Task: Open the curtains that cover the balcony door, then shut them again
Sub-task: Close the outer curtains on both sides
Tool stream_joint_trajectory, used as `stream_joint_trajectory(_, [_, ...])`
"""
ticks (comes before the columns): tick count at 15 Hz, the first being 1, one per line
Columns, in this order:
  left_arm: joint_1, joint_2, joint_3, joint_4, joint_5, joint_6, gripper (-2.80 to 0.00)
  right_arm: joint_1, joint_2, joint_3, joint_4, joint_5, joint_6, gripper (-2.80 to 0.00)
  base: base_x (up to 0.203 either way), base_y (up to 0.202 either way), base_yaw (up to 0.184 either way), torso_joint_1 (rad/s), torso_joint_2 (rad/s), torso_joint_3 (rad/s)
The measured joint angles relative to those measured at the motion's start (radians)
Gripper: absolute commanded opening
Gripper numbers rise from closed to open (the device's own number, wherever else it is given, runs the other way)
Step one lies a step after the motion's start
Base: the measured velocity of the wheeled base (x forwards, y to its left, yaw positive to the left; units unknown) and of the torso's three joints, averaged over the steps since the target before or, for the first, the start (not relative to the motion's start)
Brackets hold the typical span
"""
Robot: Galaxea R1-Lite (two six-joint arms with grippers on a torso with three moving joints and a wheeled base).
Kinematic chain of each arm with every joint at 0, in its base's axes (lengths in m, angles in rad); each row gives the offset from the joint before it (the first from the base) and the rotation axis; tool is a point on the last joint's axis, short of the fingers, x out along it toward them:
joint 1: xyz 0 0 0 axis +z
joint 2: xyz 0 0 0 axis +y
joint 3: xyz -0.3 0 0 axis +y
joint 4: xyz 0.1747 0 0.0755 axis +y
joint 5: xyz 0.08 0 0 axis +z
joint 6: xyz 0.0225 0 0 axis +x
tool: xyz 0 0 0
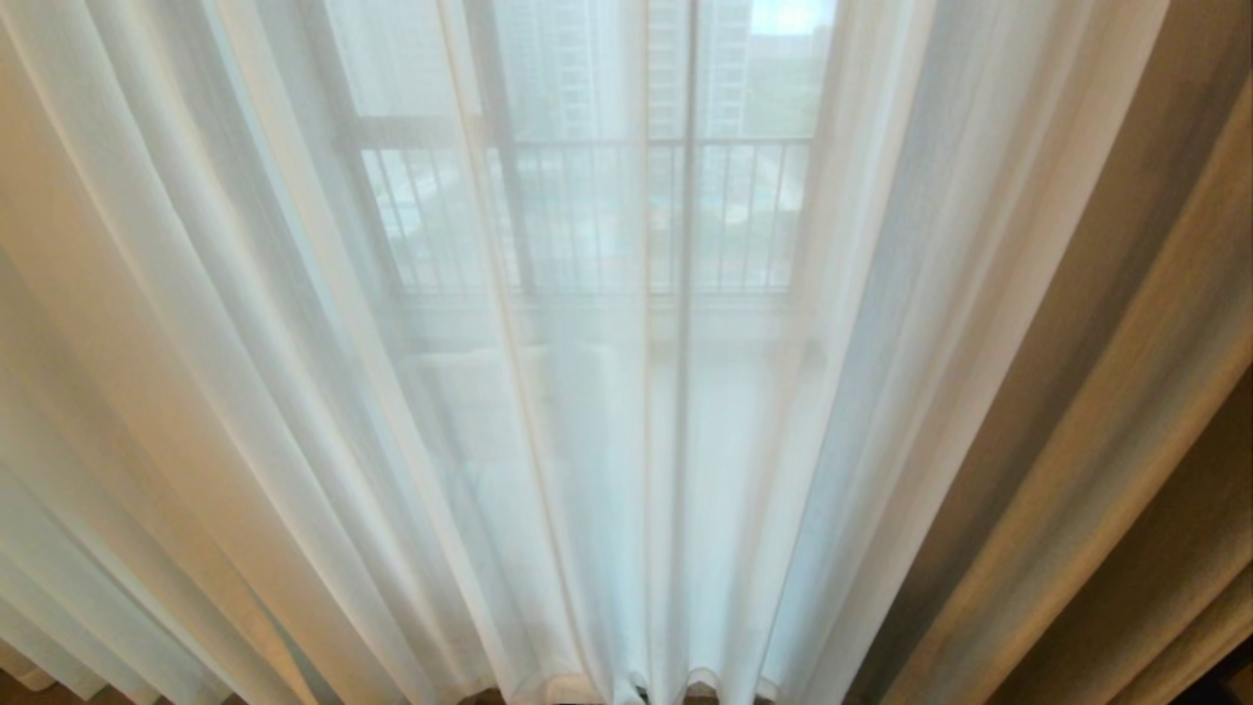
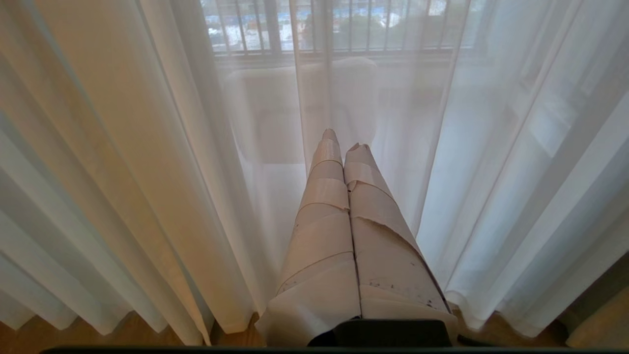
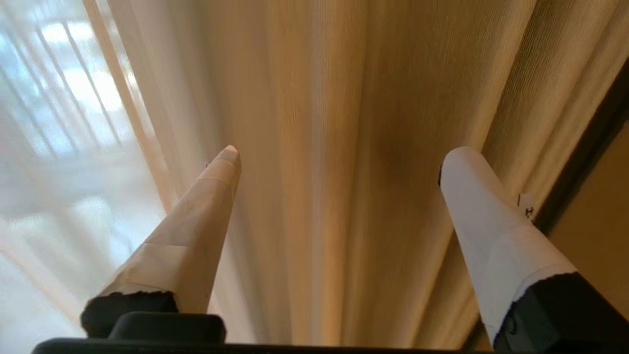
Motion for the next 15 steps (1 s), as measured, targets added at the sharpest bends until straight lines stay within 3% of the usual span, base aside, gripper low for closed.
stream_joint_trajectory(2, [0.000, 0.000, 0.000, 0.000, 0.001, 0.000, -2.80, 0.000, -0.012, 0.111, -0.198, 0.034, -0.001, 0.00, 0.000, 0.000, 0.000, 0.000, 0.00, 0.000])
stream_joint_trajectory(4, [0.000, 0.000, 0.000, 0.000, 0.001, 0.000, -2.80, -0.009, -0.016, 0.201, -0.407, 0.129, -0.022, 0.00, 0.000, 0.000, 0.000, 0.000, 0.00, 0.000])
stream_joint_trajectory(6, [0.000, 0.000, 0.000, 0.000, 0.001, 0.000, -2.80, -0.015, -0.002, 0.233, -0.528, 0.161, -0.071, 0.00, 0.000, 0.000, 0.000, 0.000, 0.00, 0.000])
stream_joint_trajectory(11, [0.000, 0.000, 0.000, 0.000, 0.000, 0.000, -2.80, -0.024, 0.045, 0.239, -0.563, 0.163, -0.155, 0.00, 0.000, 0.000, 0.000, 0.000, 0.00, 0.000])
stream_joint_trajectory(15, [0.000, 0.000, 0.000, 0.000, 0.000, 0.000, -2.80, -0.086, 0.157, 0.165, -0.563, 0.163, -0.159, 0.00, 0.000, 0.000, 0.000, 0.000, 0.00, 0.000])
